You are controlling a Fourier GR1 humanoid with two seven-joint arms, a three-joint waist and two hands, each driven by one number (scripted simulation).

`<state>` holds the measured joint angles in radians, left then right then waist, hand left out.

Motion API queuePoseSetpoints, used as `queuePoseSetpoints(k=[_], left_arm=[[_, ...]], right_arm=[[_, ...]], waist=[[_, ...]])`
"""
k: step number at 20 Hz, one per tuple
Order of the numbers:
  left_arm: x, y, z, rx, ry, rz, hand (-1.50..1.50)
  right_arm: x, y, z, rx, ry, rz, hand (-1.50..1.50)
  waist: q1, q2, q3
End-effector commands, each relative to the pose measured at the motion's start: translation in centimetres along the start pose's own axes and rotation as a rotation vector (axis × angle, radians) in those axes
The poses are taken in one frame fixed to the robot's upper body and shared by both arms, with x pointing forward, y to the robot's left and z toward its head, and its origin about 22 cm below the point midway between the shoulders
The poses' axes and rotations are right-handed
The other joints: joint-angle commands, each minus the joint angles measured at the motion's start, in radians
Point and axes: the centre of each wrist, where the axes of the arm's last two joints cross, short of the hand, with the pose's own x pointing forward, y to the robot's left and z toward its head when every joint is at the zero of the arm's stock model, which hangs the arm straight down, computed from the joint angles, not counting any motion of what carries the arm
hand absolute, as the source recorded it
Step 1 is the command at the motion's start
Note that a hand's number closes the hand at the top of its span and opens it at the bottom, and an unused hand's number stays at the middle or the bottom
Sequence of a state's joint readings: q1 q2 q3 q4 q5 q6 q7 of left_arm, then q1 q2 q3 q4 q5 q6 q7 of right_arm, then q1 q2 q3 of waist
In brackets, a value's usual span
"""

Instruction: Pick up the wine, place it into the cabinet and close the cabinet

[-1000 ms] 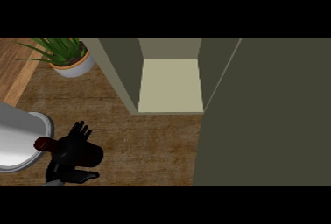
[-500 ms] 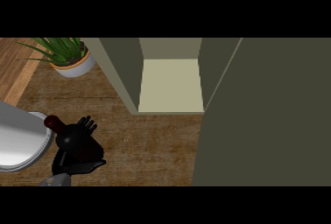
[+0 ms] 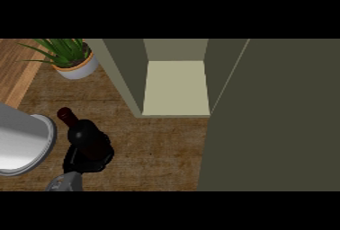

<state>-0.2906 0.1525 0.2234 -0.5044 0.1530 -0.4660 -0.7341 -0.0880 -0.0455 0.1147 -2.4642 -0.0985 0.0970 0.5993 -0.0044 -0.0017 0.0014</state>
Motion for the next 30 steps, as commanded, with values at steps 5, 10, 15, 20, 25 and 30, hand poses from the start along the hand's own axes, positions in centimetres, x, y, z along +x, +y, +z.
queuePoseSetpoints(k=[5,10,15,20,25,30], left_arm=[[-1.2,-1.5,0.2,0.009,-0.044,0.095,1.5],[-0.8,-2.5,-1.3,0.232,-0.147,0.125,1.5],[1.1,-2.9,-1.9,0.211,-0.212,0.146,1.5],[0.8,-4.7,0.4,0.132,-0.153,0.158,1.5],[1.2,-7.4,-1.7,0.041,-0.174,0.141,1.5],[2.9,-11.1,-0.3,-0.002,-0.129,0.16,1.5]], right_arm=[[1.7,1.2,1.8,0.038,-0.031,-0.036,-1.5],[-0.4,-0.7,0.2,0.018,-0.028,-0.029,-1.5],[1.2,-0.9,1.0,0.016,-0.031,-0.017,-1.5],[0.7,-0.1,0.2,0.016,-0.027,-0.03,-1.5],[-0.2,-0.1,0.2,0.016,-0.024,-0.036,-1.5],[0.6,-1.1,-0.4,0.016,-0.025,-0.043,-1.5]], waist=[[0.0,0.001,-0.002],[0.001,0.003,-0.001],[0.009,-0.002,-0.001],[0.011,-0.002,-0.001],[0.004,0.0,-0.001],[0.007,0.0,-0.001]])
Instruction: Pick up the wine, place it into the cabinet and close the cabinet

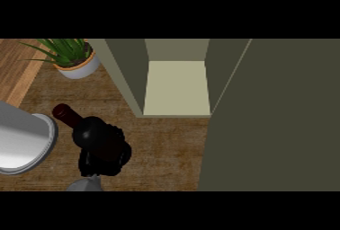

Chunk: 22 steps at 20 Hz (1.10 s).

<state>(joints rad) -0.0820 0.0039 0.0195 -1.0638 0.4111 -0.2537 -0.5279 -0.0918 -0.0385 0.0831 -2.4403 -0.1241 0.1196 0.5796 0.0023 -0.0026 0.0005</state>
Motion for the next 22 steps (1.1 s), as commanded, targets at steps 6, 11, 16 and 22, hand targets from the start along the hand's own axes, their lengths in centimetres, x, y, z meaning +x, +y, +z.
queuePoseSetpoints(k=[6,11,16,22], left_arm=[[0.5,-8.4,-0.4,-0.003,0.049,0.019,1.5],[0.9,-10.7,0.3,0.038,0.081,0.038,1.5],[-2.6,-9.6,-1.5,0.09,0.082,0.028,1.5],[-4.0,-10.9,-1.5,0.114,0.092,0.012,1.5]], right_arm=[[1.2,-1.1,1.1,0.03,-0.014,-0.029,-1.5],[2.1,0.2,2.8,0.014,-0.016,-0.022,-1.5],[0.1,-0.7,0.8,0.026,-0.013,-0.029,-1.5],[1.5,-1.1,1.1,0.027,-0.004,-0.027,-1.5]], waist=[[-0.006,0.001,0.0],[-0.006,0.0,0.0],[-0.013,0.004,-0.001],[-0.014,0.004,-0.001]])
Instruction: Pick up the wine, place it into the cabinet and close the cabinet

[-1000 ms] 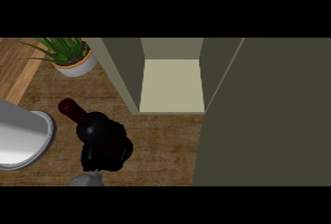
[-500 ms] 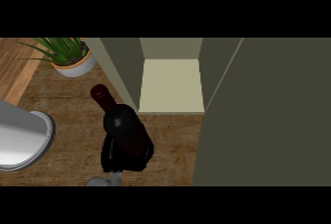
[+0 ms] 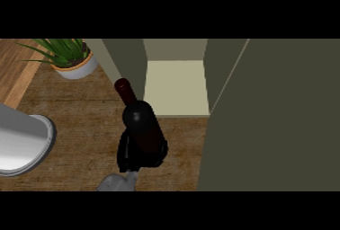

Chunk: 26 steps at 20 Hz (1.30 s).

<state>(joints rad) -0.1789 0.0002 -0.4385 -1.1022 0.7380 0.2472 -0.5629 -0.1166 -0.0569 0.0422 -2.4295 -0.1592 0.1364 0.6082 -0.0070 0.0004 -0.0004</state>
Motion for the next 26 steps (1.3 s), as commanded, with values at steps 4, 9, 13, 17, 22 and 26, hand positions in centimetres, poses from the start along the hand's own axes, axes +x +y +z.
queuePoseSetpoints(k=[4,9,13,17,22,26], left_arm=[[-0.8,-1.3,-2.2,0.023,-0.007,-0.004,1.5],[-0.7,-0.9,-4.8,-0.007,-0.058,-0.01,1.5],[-1.6,-3.2,-4.1,-0.007,-0.059,-0.03,1.5],[-0.8,-3.6,-6.5,0.003,-0.068,-0.048,1.5],[0.1,-3.0,-8.6,0.036,-0.026,-0.02,1.5],[0.4,-4.1,-9.1,0.05,-0.063,-0.015,1.5]], right_arm=[[-0.5,-1.1,0.2,-0.001,-0.023,-0.017,-1.5],[0.0,0.7,0.2,0.01,-0.01,-0.033,-1.5],[1.0,-0.7,0.9,0.014,-0.024,-0.021,-1.5],[-0.4,-0.1,0.5,0.03,-0.016,-0.037,-1.5],[-1.8,-1.1,0.3,0.013,-0.031,-0.037,-1.5],[-0.6,-1.2,-0.2,0.018,-0.027,-0.029,-1.5]], waist=[[-0.001,0.0,0.0],[-0.002,0.001,0.0],[-0.013,0.001,0.0],[-0.01,0.002,0.0],[-0.005,0.002,0.0],[-0.01,0.002,0.0]])
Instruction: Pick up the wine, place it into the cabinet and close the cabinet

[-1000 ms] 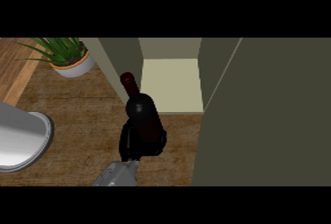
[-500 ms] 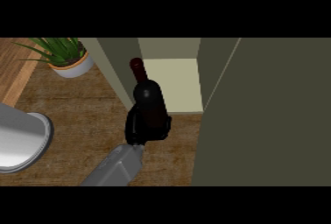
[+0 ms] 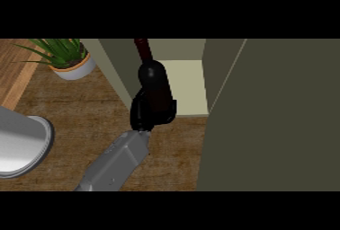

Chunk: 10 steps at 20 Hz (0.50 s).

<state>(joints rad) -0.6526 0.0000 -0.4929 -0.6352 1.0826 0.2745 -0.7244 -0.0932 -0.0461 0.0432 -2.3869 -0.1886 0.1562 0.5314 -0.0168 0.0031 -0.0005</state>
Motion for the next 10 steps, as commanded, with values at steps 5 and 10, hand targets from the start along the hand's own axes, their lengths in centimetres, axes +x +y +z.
queuePoseSetpoints(k=[5,10], left_arm=[[1.1,-0.8,-2.9,0.024,-0.052,-0.044,1.5],[3.5,-2.0,-6.1,0.025,-0.012,-0.018,1.5]], right_arm=[[-0.4,0.0,0.9,0.014,-0.021,0.001,-1.5],[0.2,0.3,1.4,0.005,-0.005,0.008,-1.5]], waist=[[-0.015,0.003,0.0],[-0.011,0.004,0.0]])
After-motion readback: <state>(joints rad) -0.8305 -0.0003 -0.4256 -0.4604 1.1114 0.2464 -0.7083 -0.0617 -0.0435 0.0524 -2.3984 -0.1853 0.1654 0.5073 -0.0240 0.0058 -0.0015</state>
